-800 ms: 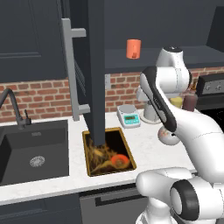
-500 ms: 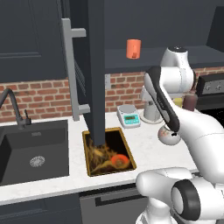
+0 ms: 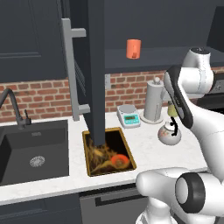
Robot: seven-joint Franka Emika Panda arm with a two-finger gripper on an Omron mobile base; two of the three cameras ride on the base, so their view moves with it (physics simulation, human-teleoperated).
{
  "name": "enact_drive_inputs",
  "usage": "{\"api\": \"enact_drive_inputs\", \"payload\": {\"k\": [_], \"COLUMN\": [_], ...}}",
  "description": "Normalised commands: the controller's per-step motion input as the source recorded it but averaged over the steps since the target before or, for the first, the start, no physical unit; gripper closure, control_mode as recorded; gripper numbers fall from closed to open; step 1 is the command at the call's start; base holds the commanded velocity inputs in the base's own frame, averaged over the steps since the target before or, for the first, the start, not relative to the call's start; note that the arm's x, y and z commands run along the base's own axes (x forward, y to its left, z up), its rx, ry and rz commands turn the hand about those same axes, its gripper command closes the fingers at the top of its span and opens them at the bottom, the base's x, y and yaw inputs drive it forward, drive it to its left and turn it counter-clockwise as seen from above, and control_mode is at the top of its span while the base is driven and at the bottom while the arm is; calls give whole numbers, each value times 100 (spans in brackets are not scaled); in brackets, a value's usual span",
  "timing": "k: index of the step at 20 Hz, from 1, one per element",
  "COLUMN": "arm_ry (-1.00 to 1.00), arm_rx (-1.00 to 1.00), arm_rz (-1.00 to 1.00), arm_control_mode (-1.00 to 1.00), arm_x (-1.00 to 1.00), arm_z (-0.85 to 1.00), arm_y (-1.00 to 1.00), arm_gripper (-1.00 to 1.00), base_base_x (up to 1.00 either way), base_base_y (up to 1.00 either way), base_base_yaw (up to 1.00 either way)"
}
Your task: Pick the kettle from the counter and place it on the tray. Then pick the mug from the cabinet and place it on the tray. Then close the cabinet doors.
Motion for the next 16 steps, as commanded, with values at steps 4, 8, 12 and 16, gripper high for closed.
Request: {"api": "enact_drive_inputs", "payload": {"k": [4,8,12,16], "arm_ry": [0,0,-1,-3], "arm_rx": [0,0,0,0], "arm_rz": [-2,0,0,0], "arm_control_mode": [-100,-100,-100,-100], "arm_x": [0,0,3,4], "arm_z": [-14,-11,-34,-36], "arm_y": [-64,-12,0,0], "arm_gripper": [-100,-100,-100,-100], "base_base_x": [0,0,0,0], "base_base_y": [0,0,0,0], "base_base_yaw": [0,0,0,0]}}
